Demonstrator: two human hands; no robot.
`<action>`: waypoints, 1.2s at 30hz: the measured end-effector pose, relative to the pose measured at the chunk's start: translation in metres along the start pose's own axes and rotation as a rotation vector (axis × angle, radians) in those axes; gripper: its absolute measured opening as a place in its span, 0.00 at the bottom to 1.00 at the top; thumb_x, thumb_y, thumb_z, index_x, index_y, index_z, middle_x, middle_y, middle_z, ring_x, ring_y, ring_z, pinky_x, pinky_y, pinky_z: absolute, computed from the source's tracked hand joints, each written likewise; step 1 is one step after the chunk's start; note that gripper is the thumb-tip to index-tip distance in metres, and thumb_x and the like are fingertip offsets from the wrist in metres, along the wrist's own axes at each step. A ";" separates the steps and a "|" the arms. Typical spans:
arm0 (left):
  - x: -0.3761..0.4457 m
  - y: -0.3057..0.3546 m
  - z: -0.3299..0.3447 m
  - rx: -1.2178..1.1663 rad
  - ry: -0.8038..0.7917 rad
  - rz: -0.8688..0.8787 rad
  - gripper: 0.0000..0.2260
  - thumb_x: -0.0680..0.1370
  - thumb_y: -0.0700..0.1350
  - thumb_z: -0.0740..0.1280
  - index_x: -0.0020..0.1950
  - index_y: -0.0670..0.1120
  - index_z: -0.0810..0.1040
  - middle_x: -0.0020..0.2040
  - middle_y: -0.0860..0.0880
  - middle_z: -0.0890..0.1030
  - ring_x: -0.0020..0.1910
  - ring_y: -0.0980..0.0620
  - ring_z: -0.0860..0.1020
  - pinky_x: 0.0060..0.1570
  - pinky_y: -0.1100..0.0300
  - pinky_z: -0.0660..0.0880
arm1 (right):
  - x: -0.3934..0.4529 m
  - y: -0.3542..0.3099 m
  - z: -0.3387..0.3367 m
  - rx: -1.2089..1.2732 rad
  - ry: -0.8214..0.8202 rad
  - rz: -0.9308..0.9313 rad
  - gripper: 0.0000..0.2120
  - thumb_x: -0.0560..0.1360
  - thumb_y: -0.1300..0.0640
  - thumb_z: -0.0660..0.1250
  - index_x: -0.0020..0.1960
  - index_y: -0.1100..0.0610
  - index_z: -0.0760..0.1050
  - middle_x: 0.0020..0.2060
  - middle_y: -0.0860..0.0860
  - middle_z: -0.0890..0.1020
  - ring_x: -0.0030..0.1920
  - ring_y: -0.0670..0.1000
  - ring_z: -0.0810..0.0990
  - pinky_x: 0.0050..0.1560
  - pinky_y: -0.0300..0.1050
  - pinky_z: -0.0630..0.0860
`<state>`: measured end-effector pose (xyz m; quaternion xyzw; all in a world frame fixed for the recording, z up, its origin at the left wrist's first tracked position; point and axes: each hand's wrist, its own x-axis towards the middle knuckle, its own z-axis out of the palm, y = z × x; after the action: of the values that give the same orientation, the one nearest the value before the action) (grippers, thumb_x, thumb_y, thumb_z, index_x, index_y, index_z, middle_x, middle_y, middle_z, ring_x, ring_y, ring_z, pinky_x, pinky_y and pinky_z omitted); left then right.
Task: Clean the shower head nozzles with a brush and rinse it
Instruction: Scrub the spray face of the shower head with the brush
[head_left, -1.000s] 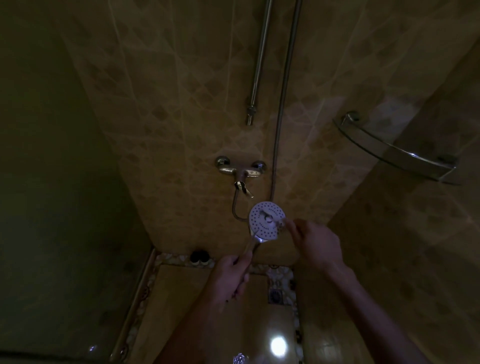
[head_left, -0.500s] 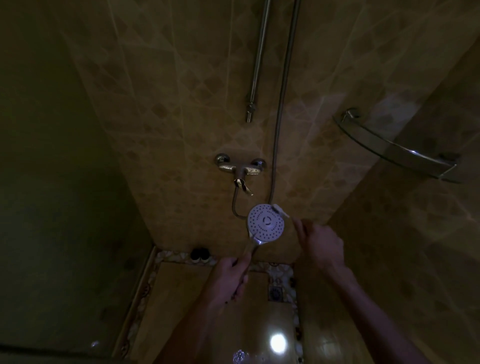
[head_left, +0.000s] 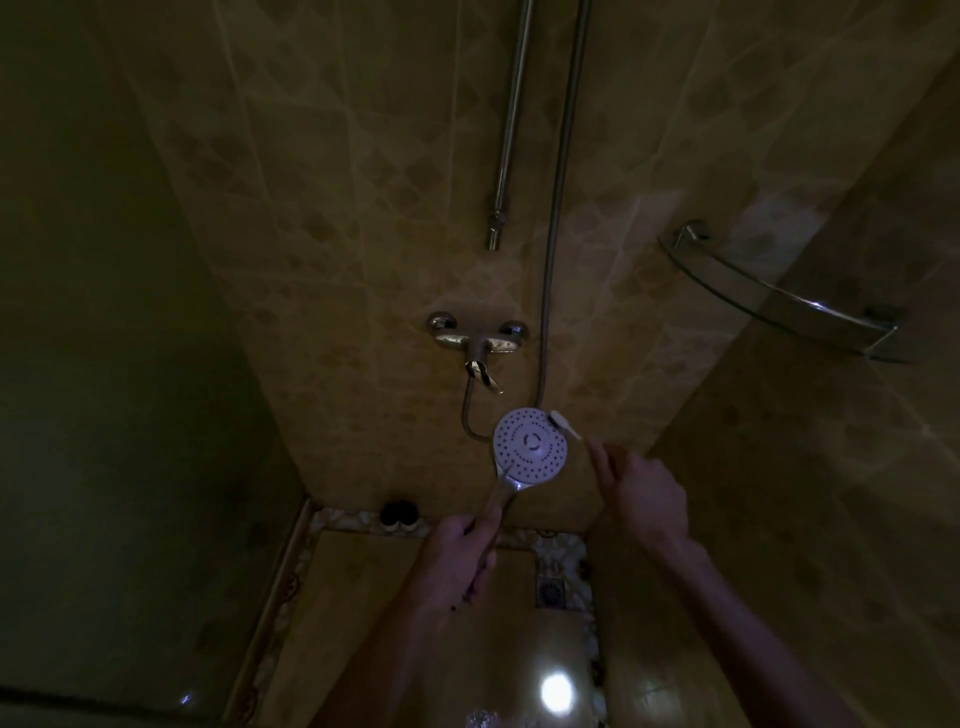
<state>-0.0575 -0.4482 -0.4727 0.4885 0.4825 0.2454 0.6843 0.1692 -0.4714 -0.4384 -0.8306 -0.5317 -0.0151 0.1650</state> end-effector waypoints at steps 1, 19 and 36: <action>-0.001 0.000 0.000 0.007 -0.002 0.002 0.20 0.79 0.55 0.63 0.30 0.46 0.72 0.23 0.48 0.71 0.18 0.53 0.66 0.20 0.65 0.61 | -0.008 -0.003 0.004 0.022 -0.022 -0.016 0.27 0.79 0.34 0.45 0.42 0.48 0.75 0.28 0.45 0.76 0.32 0.49 0.79 0.31 0.46 0.75; -0.014 -0.003 0.001 -0.029 0.025 -0.056 0.17 0.78 0.55 0.63 0.33 0.48 0.75 0.24 0.51 0.73 0.18 0.56 0.66 0.20 0.67 0.61 | -0.050 -0.006 0.009 -0.005 -0.030 -0.099 0.33 0.76 0.31 0.37 0.48 0.47 0.77 0.31 0.48 0.81 0.34 0.48 0.81 0.36 0.47 0.78; -0.016 0.010 0.010 0.022 -0.001 -0.065 0.18 0.77 0.57 0.63 0.37 0.45 0.76 0.25 0.50 0.73 0.19 0.54 0.66 0.21 0.65 0.60 | -0.036 0.006 -0.009 0.068 0.048 0.103 0.28 0.78 0.34 0.43 0.48 0.47 0.78 0.28 0.43 0.75 0.33 0.47 0.78 0.33 0.45 0.74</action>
<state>-0.0537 -0.4619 -0.4565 0.4802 0.5004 0.2175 0.6868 0.1606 -0.5080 -0.4393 -0.8502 -0.4841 -0.0085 0.2066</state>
